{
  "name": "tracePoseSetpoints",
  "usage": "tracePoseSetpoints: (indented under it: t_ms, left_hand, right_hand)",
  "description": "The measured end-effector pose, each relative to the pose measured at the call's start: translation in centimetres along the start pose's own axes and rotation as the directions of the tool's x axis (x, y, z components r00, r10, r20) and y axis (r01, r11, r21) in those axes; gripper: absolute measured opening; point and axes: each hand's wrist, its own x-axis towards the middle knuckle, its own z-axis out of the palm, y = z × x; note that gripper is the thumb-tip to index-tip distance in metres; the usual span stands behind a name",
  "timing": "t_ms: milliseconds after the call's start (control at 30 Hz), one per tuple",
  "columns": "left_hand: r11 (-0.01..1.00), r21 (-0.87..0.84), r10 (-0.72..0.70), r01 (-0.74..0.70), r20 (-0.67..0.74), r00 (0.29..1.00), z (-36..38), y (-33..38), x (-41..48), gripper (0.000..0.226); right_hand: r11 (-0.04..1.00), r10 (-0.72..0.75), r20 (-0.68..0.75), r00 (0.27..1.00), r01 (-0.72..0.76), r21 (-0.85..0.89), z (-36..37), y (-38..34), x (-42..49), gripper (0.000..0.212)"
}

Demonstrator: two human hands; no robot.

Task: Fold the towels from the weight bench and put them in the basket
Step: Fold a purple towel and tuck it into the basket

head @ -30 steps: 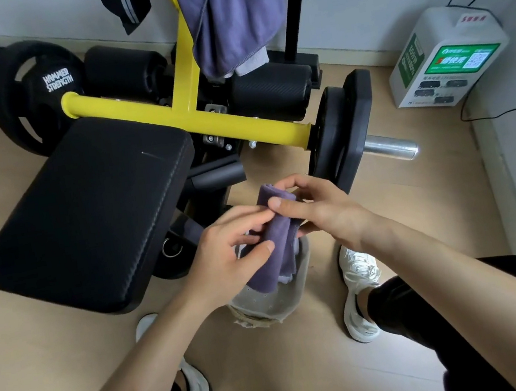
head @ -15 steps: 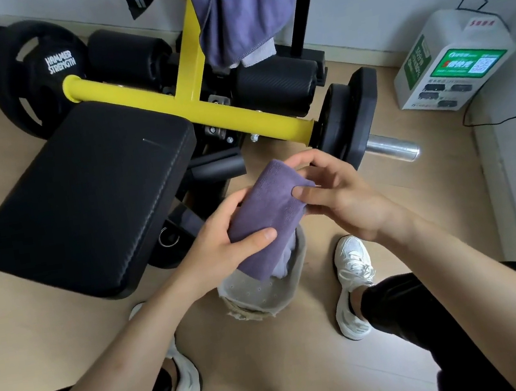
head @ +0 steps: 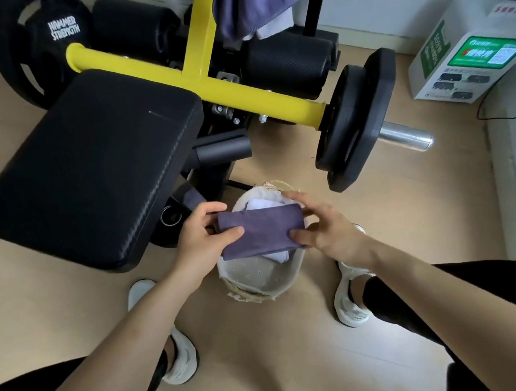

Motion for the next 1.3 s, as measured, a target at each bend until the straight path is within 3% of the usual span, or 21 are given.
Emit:
tracePoseSetpoints:
  t_ms: [100,300,367,500,600,700,767,833,933,1067,1133,1200,1300]
  left_hand:
    - [0.992,0.129,-0.007,0.008,-0.007,1.0,0.4,-3.3,0.9,0.047]
    - [0.951,0.308,-0.017,0.017,-0.002,1.0,1.5,-9.3,3.9,0.044]
    - [0.935,0.355,-0.025,0.019,0.013,1.0,1.8,-10.9,4.4,0.05]
    - [0.917,0.399,-0.004,-0.018,0.056,0.998,2.1,-13.4,4.6,0.054]
    - [0.881,0.472,0.053,-0.042,-0.011,0.999,2.1,-14.8,4.6,0.054]
    - [0.865,0.494,-0.034,0.088,-0.118,0.992,2.0,-15.8,5.0,0.068]
    - [0.874,0.411,-0.238,0.257,-0.097,0.966,1.7,-16.4,5.1,0.077]
    - [0.881,0.33,-0.35,0.34,-0.029,0.936,1.5,-17.3,5.2,0.071]
    - [0.904,0.275,-0.327,0.329,-0.054,0.944,1.7,-18.1,5.4,0.06]
    - [0.927,0.229,-0.284,0.297,-0.087,0.955,2.2,-17.6,5.7,0.051]
    - [0.929,0.232,-0.276,0.288,-0.085,0.957,2.2,-17.7,5.8,0.047]
    - [0.931,0.232,-0.271,0.283,-0.081,0.959,2.2,-17.8,5.8,0.046]
    - [0.938,0.215,-0.265,0.272,-0.062,0.962,2.0,-18.5,5.8,0.051]
  right_hand:
    - [0.994,0.076,0.008,0.997,-0.076,-0.076,2.9,2.7,0.4,0.051]
    - [0.914,0.355,-0.001,0.935,-0.347,0.21,7.1,6.9,3.3,0.049]
    - [0.898,0.398,-0.038,0.917,-0.381,0.219,7.8,8.5,4.2,0.051]
    - [0.9,0.425,-0.053,0.904,-0.415,0.137,9.1,11.4,5.0,0.051]
    - [0.896,0.442,-0.071,0.894,-0.444,-0.01,10.2,12.7,5.5,0.046]
    - [0.884,0.404,-0.098,0.909,-0.416,-0.212,10.7,13.5,5.9,0.046]
    - [0.862,0.353,-0.114,0.929,-0.37,-0.345,10.9,13.9,6.1,0.045]
    - [0.832,0.285,-0.117,0.951,-0.307,-0.462,11.2,14.2,6.1,0.043]
    - [0.749,0.181,-0.079,0.98,-0.19,-0.635,11.7,14.5,6.4,0.033]
    - [0.414,0.089,0.008,0.996,-0.03,-0.91,11.8,14.8,6.9,0.035]
    - [0.28,-0.015,0.123,0.992,0.122,-0.952,11.4,15.0,7.4,0.044]
    - [0.191,-0.104,0.335,0.936,0.35,-0.917,10.6,15.6,8.1,0.061]
    - [0.031,-0.038,0.581,0.813,0.582,-0.813,9.1,15.5,9.7,0.077]
